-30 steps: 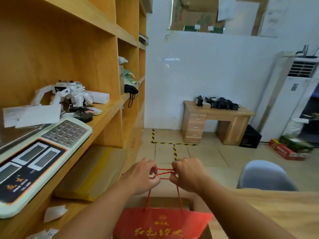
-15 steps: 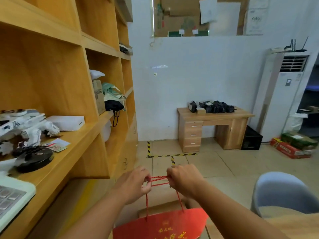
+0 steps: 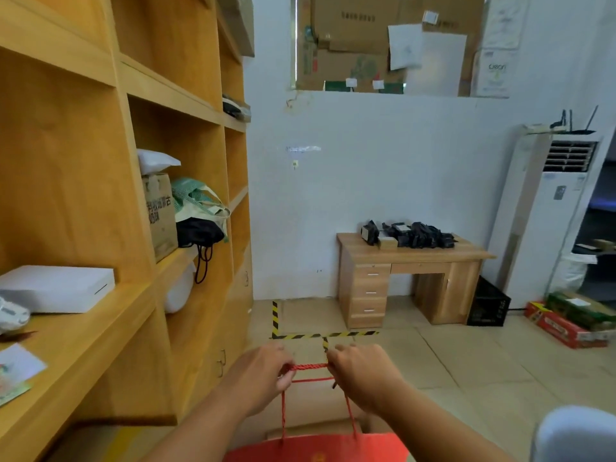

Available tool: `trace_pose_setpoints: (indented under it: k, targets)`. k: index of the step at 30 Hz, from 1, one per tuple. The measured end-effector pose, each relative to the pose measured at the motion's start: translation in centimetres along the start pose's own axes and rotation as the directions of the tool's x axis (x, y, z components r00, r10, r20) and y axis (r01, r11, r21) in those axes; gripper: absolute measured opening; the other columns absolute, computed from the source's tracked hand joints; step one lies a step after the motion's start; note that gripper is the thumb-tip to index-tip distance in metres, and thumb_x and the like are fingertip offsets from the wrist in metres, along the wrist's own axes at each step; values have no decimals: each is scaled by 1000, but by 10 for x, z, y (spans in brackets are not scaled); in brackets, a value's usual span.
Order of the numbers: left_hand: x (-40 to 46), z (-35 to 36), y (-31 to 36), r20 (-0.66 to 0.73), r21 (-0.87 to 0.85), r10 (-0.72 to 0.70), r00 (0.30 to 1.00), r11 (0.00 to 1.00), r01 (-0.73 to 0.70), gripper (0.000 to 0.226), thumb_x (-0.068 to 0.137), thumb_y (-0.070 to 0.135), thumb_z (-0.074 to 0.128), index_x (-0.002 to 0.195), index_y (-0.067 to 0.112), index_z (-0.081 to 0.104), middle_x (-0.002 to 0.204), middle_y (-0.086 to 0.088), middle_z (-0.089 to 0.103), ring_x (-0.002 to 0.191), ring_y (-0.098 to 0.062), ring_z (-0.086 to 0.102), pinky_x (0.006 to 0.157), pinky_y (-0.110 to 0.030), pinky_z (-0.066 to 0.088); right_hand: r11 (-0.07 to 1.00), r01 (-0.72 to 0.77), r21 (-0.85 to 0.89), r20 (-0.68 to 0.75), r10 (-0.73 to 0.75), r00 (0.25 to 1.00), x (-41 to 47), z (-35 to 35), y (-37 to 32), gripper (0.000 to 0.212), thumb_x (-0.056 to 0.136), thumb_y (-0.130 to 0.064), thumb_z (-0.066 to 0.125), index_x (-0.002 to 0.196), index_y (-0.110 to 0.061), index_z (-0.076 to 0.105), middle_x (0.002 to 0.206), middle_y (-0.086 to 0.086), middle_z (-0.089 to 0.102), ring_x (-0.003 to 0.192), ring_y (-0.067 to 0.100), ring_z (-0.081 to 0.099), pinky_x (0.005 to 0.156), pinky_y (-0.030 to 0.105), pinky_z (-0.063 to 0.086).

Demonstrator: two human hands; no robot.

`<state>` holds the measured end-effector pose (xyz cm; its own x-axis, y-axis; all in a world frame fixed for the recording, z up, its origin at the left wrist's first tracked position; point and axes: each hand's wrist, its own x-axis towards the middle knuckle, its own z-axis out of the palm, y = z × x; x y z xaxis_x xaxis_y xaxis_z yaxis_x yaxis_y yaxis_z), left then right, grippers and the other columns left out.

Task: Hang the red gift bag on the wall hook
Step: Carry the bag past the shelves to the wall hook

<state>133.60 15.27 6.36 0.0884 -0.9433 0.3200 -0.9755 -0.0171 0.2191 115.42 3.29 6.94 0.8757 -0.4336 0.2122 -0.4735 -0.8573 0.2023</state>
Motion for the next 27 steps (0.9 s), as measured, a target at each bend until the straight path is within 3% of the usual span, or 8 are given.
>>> trace_pose_setpoints:
  k: [5,7,12,19,25,27]
  targets:
    - [70,9,-61,3,-32,32,999,999,-32,16,97,34,60,103,25,72,89,10,59,72,-6,55,62,-20,49,1000,-17,-8,-9,17,1000,75,14,26,16,102,-30,48,105,-17,57,95,2,62,75,24,60,59,36,46]
    - [97,11,-85,5,-11,50,999,999,-50,17,96,34,59,104,26,72,91,9,61,74,-7,56,65,-24,52,1000,-28,-1,-23,28,999,105,18,37,18,102,-32,47,107,-18,57,96,2,63,76,24,61,62,37,51]
    - [164,17,-138,-19,30,84,996,996,-83,18,97,35,57,104,26,70,88,11,56,71,-9,52,55,-17,32,999,-42,1,-45,42,998,180,34,63,24,105,-32,41,108,-16,59,96,5,64,80,28,62,61,39,49]
    - [275,35,-206,-28,54,69,997,996,-67,16,96,34,59,103,24,69,88,10,52,70,-10,52,54,-20,33,999,-49,-9,-87,48,995,288,75,121,24,104,-31,41,102,-16,59,92,4,63,77,26,60,56,36,37]
    - [362,54,-254,11,85,62,998,994,-62,12,94,34,62,99,25,70,88,11,53,72,-8,50,56,-17,37,999,-25,24,-84,27,996,376,118,176,25,103,-36,41,104,-17,58,94,2,63,77,24,61,56,36,45]
    - [393,60,-270,25,80,41,999,996,-43,10,94,33,61,97,26,67,88,11,53,72,-8,49,55,-17,34,999,-19,41,-78,23,997,409,127,197,25,103,-36,40,103,-17,58,96,3,64,79,25,62,55,36,40]
